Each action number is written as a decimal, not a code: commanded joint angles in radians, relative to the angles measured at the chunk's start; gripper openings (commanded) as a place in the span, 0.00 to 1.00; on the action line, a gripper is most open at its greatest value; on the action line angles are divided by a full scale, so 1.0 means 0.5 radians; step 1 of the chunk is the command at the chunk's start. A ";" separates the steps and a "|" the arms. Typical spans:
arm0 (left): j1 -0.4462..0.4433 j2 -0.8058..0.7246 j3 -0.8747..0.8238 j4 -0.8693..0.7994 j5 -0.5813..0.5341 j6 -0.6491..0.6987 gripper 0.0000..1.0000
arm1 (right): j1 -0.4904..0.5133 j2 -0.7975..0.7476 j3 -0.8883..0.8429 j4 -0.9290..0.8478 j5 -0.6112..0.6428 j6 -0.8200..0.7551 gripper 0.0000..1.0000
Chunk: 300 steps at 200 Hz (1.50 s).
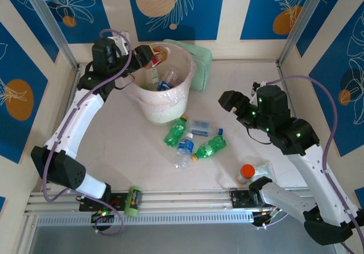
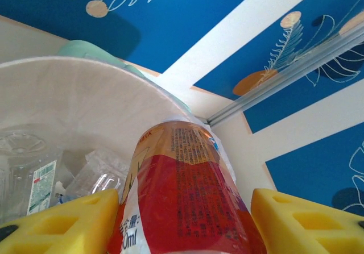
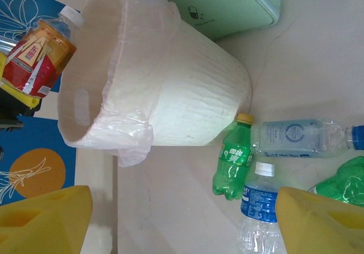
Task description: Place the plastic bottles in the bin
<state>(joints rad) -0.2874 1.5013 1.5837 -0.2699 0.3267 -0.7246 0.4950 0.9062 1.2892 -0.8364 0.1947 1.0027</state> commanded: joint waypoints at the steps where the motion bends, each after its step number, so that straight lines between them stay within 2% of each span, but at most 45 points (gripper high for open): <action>1: 0.026 0.036 0.083 0.073 -0.055 0.049 0.66 | -0.020 -0.027 -0.043 -0.063 0.000 0.027 0.84; 20: 0.024 0.041 0.084 0.091 -0.064 0.038 0.77 | -0.030 -0.025 -0.044 -0.070 -0.005 0.024 0.84; 40: 0.026 0.022 0.102 0.081 -0.103 0.060 0.80 | -0.036 -0.012 -0.041 -0.070 -0.009 0.015 0.84; 68: 0.026 -0.027 0.143 0.046 -0.103 0.050 0.79 | -0.036 0.030 -0.019 -0.103 -0.006 0.009 0.83; 98: 0.011 -0.156 0.094 0.147 0.028 -0.059 0.76 | -0.030 0.102 0.004 -0.189 0.018 0.017 0.81; 150: -0.132 -0.495 -0.236 0.350 0.350 -0.074 0.75 | 0.001 0.265 -0.063 -0.433 0.112 0.153 0.78; 179: -0.226 -0.668 -0.473 0.338 0.507 -0.040 0.76 | 0.030 0.369 -0.142 -0.456 0.104 0.231 0.77; 235: -0.322 -0.898 -0.933 0.378 0.489 -0.177 0.76 | 0.140 0.664 -0.341 -0.285 0.012 0.329 0.77; 300: -0.333 -0.910 -0.955 0.388 0.493 -0.176 0.76 | 0.143 0.931 -0.461 -0.224 0.033 0.440 0.81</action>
<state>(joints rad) -0.4454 1.0527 1.0912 -0.1101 0.5503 -0.8066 0.5758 1.3403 1.0752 -0.9604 0.2211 1.1824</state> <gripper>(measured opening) 0.763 0.805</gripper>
